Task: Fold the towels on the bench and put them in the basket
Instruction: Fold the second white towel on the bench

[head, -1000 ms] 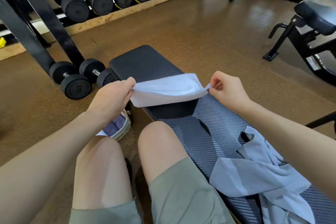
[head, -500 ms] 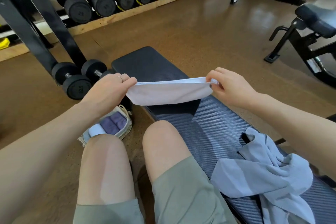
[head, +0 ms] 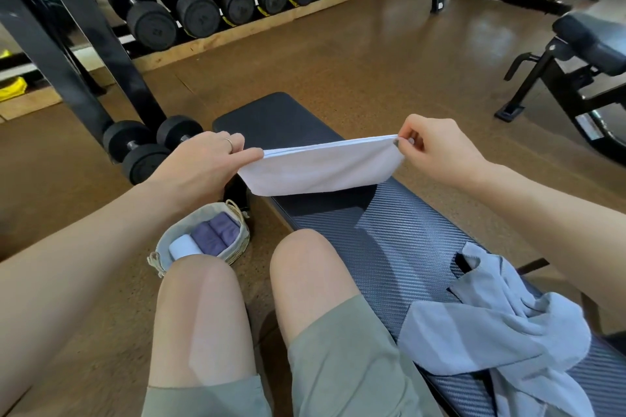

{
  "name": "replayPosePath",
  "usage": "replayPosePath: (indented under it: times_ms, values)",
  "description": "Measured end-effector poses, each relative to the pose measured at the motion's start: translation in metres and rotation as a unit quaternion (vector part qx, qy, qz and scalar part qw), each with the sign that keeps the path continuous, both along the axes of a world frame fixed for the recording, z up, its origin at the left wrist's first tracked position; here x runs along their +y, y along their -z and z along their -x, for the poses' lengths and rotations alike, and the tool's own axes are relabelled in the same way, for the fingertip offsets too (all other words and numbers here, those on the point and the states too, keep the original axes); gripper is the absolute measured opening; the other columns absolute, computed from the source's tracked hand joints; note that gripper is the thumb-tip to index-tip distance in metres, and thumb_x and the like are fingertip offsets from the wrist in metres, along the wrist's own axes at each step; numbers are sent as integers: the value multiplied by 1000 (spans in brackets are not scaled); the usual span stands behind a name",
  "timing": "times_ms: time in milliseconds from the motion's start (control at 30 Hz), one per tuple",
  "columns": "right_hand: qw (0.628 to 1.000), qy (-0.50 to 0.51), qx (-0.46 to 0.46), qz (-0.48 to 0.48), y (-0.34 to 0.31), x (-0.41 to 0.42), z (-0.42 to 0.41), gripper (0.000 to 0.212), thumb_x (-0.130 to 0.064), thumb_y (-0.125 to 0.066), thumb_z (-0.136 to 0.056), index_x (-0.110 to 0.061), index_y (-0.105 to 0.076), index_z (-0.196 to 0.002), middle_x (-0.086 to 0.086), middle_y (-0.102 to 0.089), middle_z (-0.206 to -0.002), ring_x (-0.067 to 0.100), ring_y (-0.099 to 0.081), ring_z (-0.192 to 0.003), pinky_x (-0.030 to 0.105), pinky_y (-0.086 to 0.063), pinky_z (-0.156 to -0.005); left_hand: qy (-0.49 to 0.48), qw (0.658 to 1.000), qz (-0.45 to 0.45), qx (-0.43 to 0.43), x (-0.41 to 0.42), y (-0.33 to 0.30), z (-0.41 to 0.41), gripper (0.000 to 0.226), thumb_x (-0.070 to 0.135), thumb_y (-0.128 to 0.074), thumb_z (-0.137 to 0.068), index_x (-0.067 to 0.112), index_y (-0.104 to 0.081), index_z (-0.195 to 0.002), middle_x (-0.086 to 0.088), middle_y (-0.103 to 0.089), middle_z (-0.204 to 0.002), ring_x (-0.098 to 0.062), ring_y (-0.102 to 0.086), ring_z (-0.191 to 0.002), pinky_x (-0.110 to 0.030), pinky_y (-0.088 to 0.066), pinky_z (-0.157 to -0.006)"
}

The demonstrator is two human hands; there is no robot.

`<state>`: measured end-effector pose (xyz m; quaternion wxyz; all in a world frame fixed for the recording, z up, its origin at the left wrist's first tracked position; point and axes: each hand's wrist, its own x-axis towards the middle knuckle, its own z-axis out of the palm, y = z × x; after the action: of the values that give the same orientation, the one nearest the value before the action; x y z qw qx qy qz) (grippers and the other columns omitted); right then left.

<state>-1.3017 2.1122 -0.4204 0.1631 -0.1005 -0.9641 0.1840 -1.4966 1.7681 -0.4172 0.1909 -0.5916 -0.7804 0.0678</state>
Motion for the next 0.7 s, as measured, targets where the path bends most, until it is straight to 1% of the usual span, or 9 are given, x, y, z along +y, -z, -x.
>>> replayPosePath:
  times_ms: [100,167,233,300,367,467,567,667,700]
  values:
    - [999,-12,3,-36,-1,0,1,11,-16,-60,-93,-15,-57,-82,-4,-61,-69,16,-58,-64,38,-51,-62,17,1000,15,-12,-1,-3,0,68,-17,-70,-68,12,-59,-129,-9,-42,-81,-23,-34,-61,-34,-25,-52]
    - [998,-17,6,-52,-2,-2,3,13,-17,-60,-92,-16,-56,-80,-4,-60,-67,16,-58,-63,38,-52,-61,20,999,32,-12,0,-5,0,69,-18,-69,-67,12,-62,-129,-9,-42,-80,-22,-35,-60,-34,-27,-50]
    - [998,-20,8,-65,-2,-2,4,14,-18,-61,-92,-16,-55,-80,-3,-60,-67,18,-58,-63,39,-52,-60,1,999,48,-14,1,-3,0,57,-12,-71,-70,12,-61,-121,-6,-45,-82,-23,-41,-61,-33,-30,-49]
    - [997,-20,7,-70,-2,-2,5,15,-18,-62,-91,-14,-55,-79,-2,-60,-66,21,-59,-62,40,-53,-60,-33,998,44,-20,-1,-1,1,38,-1,-72,-77,17,-55,-106,1,-50,-84,-21,-50,-66,-31,-40,-50]
    - [998,-18,12,-66,-2,-1,5,16,-16,-63,-91,-13,-55,-77,-1,-60,-65,22,-59,-61,41,-53,-60,-55,998,31,-24,-1,0,3,27,7,-70,-86,21,-49,-97,4,-52,-84,-18,-55,-68,-32,-47,-52]
    - [999,-2,23,-31,-3,-2,7,18,-15,-64,-91,-13,-54,-75,-3,-58,-61,23,-59,-60,37,-52,-59,-70,997,-7,-40,1,-4,3,12,16,-62,-96,20,-52,-91,5,-55,-79,-18,-56,-65,-32,-46,-49]
    - [999,7,24,-20,-6,-1,9,19,-15,-63,-92,-14,-51,-77,-3,-57,-60,24,-58,-60,37,-49,-59,-89,995,-19,-40,2,-12,2,11,23,-56,-99,18,-55,-90,3,-58,-75,-20,-59,-63,-37,-49,-49]
    - [999,-8,36,-37,-9,1,12,19,-8,-60,-91,-12,-42,-84,6,-54,-62,32,-52,-59,38,-44,-55,-88,996,-12,-30,3,-20,4,16,29,-49,-100,17,-53,-89,1,-57,-71,-22,-58,-59,-40,-51,-49]
    - [998,-17,32,-49,-11,2,13,16,-7,-58,-91,-12,-43,-88,6,-55,-64,33,-52,-60,38,-43,-55,-89,996,-4,-27,4,-23,5,17,30,-46,-100,17,-51,-90,2,-55,-71,-22,-57,-59,-41,-51,-50]
